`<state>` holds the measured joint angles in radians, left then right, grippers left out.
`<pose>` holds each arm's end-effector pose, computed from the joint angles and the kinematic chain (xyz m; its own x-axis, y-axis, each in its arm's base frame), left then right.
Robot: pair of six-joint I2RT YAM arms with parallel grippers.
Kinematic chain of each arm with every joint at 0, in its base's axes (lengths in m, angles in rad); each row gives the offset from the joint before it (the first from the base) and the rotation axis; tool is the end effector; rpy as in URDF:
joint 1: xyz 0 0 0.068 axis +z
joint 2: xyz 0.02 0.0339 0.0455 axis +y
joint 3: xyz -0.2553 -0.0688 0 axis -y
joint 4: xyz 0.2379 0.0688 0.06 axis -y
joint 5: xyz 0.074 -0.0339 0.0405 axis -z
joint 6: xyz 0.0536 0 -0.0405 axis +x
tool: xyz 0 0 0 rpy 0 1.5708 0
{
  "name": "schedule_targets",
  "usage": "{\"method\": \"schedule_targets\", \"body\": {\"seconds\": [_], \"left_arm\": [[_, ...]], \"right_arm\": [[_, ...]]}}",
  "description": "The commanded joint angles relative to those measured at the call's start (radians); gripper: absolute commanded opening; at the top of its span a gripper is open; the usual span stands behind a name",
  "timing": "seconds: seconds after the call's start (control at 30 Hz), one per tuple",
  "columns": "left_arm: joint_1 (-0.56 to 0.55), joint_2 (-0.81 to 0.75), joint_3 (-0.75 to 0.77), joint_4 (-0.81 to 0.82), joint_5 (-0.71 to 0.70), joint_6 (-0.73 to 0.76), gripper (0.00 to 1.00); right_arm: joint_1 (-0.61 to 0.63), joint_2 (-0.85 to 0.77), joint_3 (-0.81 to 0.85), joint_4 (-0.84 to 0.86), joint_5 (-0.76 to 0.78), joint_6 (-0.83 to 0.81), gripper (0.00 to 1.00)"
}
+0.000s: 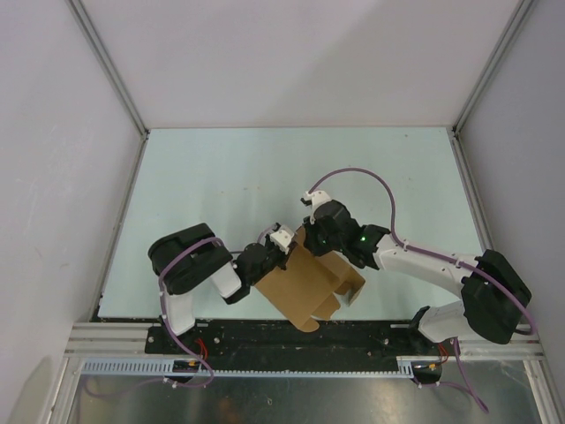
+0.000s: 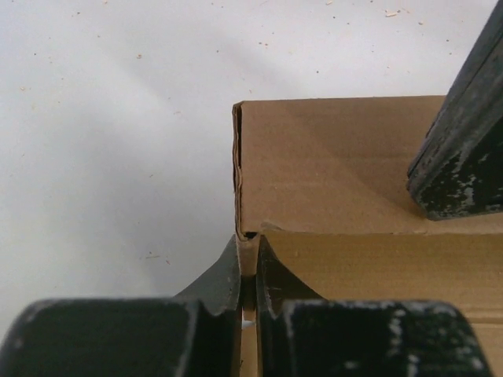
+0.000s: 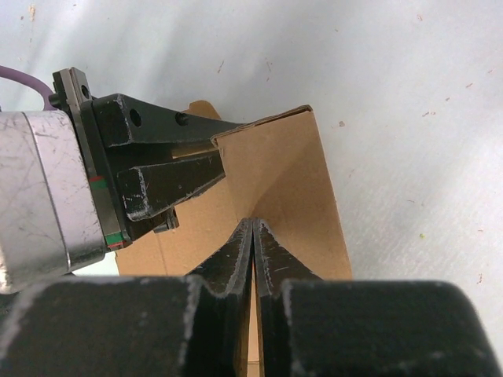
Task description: Fold the paper box
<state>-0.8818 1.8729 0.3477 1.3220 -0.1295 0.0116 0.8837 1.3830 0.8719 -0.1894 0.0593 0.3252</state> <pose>0.1905 -0.2204 0.0967 -0.1203 0.1642 -0.9791 0.6865 0.7262 0.0374 0.1970 0.2351 0.2181 -0.6248 -0.2587 -0.7367 -0.5734 0.7924 0.2081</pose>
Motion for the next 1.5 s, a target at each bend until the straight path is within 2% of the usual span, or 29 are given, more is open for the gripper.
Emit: {"method": "schedule_targets", "body": {"seconds": [0.0, 0.13, 0.17, 0.23, 0.43, 0.63, 0.9, 0.93, 1.3, 1.47], "left_arm": [[-0.013, 0.011, -0.001, 0.356, -0.036, -0.005, 0.06], [-0.019, 0.006, 0.004, 0.356, -0.035, -0.005, 0.07], [-0.022, 0.005, 0.004, 0.356, -0.036, -0.005, 0.13], [-0.023, 0.002, 0.005, 0.356, -0.035, -0.035, 0.17], [-0.039, -0.032, -0.021, 0.355, -0.009, -0.062, 0.52], [-0.039, -0.122, -0.108, 0.355, 0.021, -0.108, 0.76], [-0.045, -0.25, -0.213, 0.353, 0.031, -0.163, 0.91], [-0.046, -0.283, -0.232, 0.353, 0.031, -0.167, 0.97], [-0.057, -0.46, -0.309, 0.307, 0.034, -0.202, 1.0], [-0.057, -0.596, -0.326, 0.162, 0.03, -0.211, 1.0]], "right_arm": [[0.008, 0.008, -0.008, 0.015, -0.001, 0.012, 0.06], [0.009, 0.007, -0.014, 0.015, -0.001, 0.012, 0.06], [0.009, 0.007, -0.014, 0.015, -0.001, 0.011, 0.06], [0.008, 0.007, -0.016, 0.018, -0.001, 0.014, 0.06], [0.008, 0.002, -0.019, 0.019, -0.004, 0.014, 0.06], [0.008, 0.01, -0.027, 0.033, -0.006, 0.012, 0.07], [0.006, 0.011, -0.033, 0.028, 0.013, 0.005, 0.06], [0.006, 0.011, -0.033, 0.028, 0.016, 0.002, 0.06], [0.006, -0.025, -0.033, 0.008, 0.031, -0.017, 0.08], [-0.029, -0.125, -0.027, 0.022, -0.018, -0.011, 0.15]]}}
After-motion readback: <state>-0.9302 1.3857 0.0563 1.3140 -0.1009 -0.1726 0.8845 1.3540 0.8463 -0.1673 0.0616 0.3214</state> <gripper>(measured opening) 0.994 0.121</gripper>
